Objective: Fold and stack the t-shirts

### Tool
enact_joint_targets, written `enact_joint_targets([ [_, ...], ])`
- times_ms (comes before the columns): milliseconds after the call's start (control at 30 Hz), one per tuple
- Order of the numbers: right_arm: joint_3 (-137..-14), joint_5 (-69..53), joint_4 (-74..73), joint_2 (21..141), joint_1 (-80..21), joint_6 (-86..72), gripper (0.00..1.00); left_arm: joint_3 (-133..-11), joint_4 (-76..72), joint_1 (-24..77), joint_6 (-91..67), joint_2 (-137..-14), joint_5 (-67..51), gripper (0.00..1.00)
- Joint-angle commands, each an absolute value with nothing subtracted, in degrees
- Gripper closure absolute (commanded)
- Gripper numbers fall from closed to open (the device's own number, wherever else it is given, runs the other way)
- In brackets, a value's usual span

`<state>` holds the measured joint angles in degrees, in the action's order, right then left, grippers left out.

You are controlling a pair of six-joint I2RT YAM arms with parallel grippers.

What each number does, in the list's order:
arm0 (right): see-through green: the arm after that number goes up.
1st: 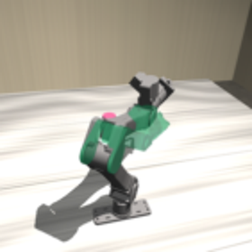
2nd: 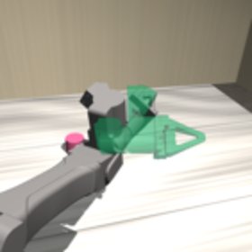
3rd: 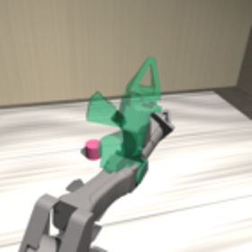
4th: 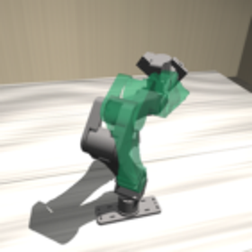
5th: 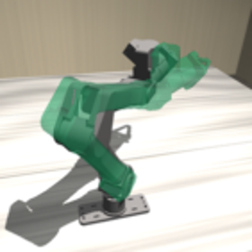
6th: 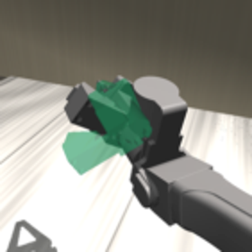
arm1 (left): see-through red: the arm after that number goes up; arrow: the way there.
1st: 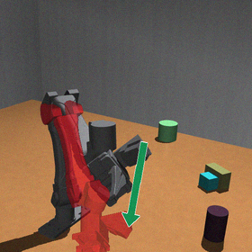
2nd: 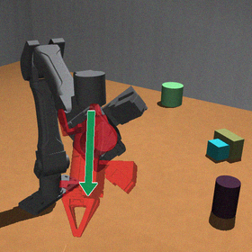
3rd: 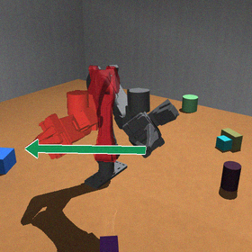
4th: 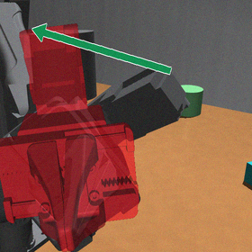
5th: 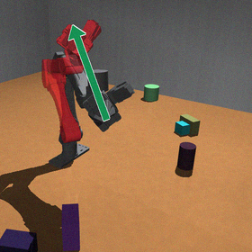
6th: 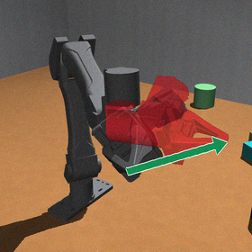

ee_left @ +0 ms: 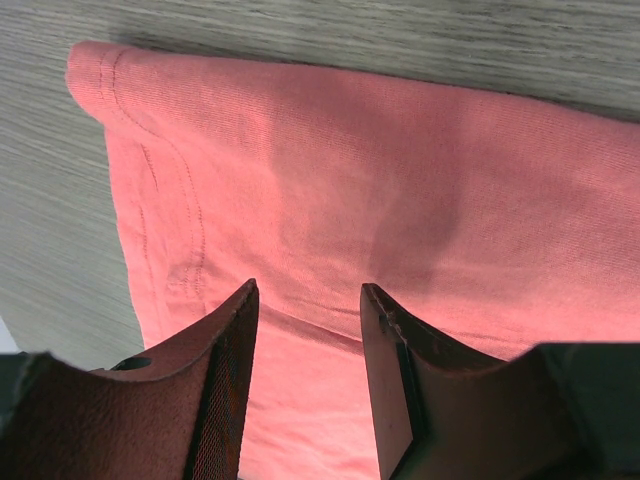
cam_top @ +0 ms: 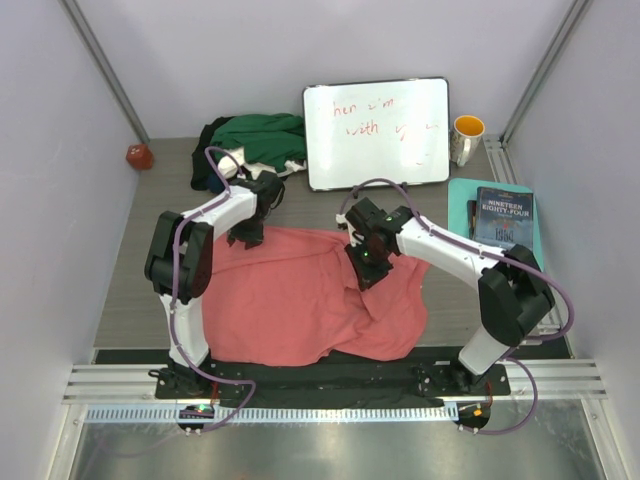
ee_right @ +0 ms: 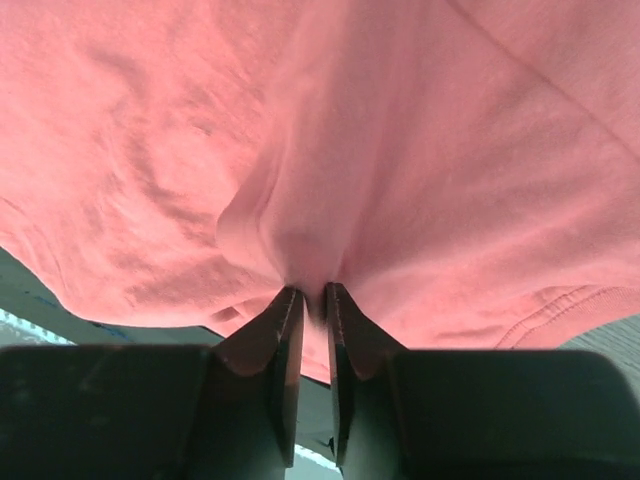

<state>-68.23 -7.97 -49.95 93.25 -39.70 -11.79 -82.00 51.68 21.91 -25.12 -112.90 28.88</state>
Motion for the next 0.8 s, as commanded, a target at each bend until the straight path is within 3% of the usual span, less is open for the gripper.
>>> enact_joint_targets([
  [0,-67.68,-10.02,-50.8,93.78,-40.08,-11.51,0.76,-83.58,52.12,22.15,-25.05,-111.71,30.23,0.54],
  [33,-67.59,-10.02,-50.89,93.95,-40.08,-11.51,0.68,-83.58,52.12,22.15,-25.05,-111.71,30.32,0.54],
  [100,-67.5,-9.76,-51.68,95.09,-40.08,-11.16,0.64,-83.58,52.21,22.15,-24.96,-111.62,30.67,0.54],
  [367,-67.41,-4.05,-53.26,95.54,-40.08,-13.09,0.7,-83.67,52.21,22.15,-25.05,-111.8,30.41,0.54],
  [533,-68.9,-3.69,-52.21,91.23,-39.99,-13.19,0.64,-83.76,52.29,22.15,-25.05,-112.06,30.23,0.54],
  [767,-66.63,-2.38,-52.47,95.8,-40.08,-14.23,0.66,-83.67,52.38,22.24,-24.96,-111.8,30.32,0.54],
])
